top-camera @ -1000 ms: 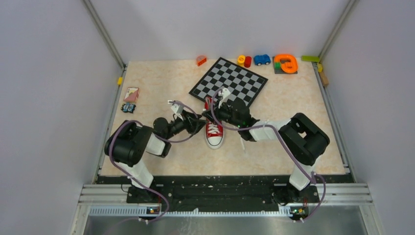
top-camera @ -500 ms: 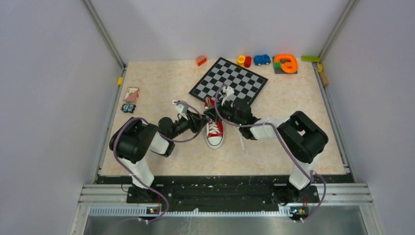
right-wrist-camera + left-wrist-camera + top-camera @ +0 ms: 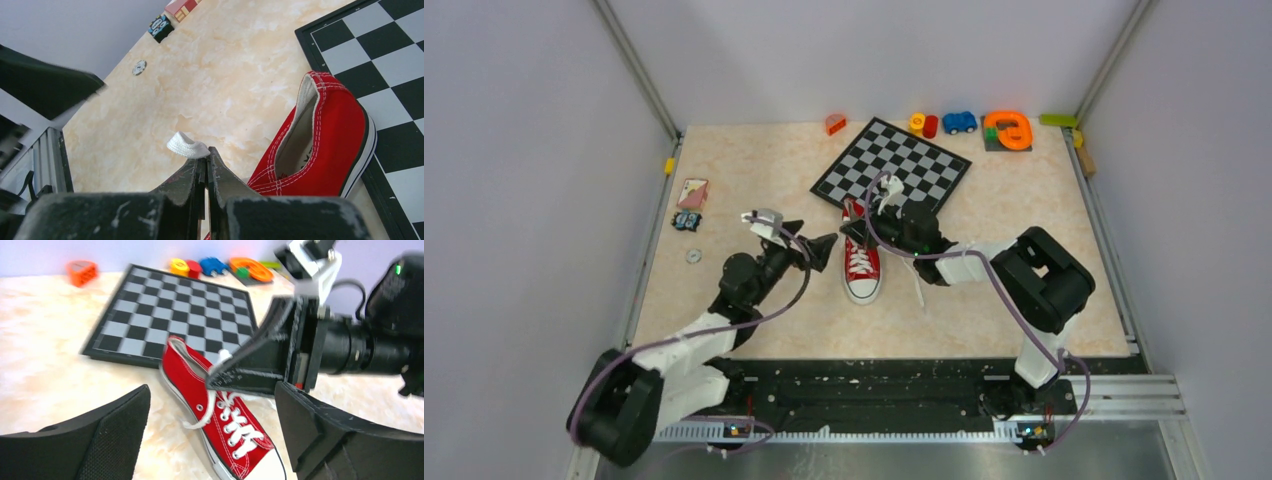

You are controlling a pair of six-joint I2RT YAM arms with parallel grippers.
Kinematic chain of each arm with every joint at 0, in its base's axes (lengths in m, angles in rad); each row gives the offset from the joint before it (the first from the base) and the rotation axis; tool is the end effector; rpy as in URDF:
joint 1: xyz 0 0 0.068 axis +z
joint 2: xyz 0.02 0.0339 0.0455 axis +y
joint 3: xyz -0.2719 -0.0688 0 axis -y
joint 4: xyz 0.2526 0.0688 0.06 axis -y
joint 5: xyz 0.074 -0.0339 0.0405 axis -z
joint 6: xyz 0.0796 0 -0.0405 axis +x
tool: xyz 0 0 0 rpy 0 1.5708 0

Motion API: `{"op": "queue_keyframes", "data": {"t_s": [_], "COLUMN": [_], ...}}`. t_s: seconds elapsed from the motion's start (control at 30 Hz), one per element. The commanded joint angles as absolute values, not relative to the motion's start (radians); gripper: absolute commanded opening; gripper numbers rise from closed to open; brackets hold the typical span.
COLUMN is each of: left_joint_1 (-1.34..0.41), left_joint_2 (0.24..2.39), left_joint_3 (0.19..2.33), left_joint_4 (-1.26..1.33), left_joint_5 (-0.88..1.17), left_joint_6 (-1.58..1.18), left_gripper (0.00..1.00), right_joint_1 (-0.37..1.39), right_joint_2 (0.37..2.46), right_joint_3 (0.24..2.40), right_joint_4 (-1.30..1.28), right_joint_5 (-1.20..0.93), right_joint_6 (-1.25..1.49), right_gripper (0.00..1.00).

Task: Tie the shoes
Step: Wrap the shoelace around the shoelace.

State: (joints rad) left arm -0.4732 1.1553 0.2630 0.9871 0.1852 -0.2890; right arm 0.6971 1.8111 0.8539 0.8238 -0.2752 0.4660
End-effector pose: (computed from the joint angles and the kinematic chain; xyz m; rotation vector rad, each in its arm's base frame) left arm 0.2310 -0.1348 0.2177 0.2935 1.4949 -0.7505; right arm 0.3146 0.2917 0.1856 -0.4270 1.7749 1.0806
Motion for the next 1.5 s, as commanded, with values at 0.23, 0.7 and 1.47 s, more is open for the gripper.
{"op": "queue_keyframes", "data": {"t_s": [0.23,0.7,1.47], "left_joint_1": [-0.520,-0.766,-0.827], "left_joint_2": [0.858,1.191,1.484], "left_joint_3": [0.279,0.310,0.388], "left_joint_4": [0.457,0.774,1.153], "left_joint_5": [-0.302,-0.414,-0.443], "left_joint_6": [-0.448,-0.256,-0.143], "left_gripper": [0.82,0.93,0.64], "right_joint_1": [0.689,0.686,0.684], "right_joint_2": [1.798,1.819,1.812], "right_joint_3": [0.871,0.918,0.946], "right_joint_4": [0.880,0.796,0.751], "right_joint_5": [-0.282,-0.292,-0.321], "right_joint_6": [0.482,0.495,0.529], "right_gripper": [0.00,0.00,0.00]}}
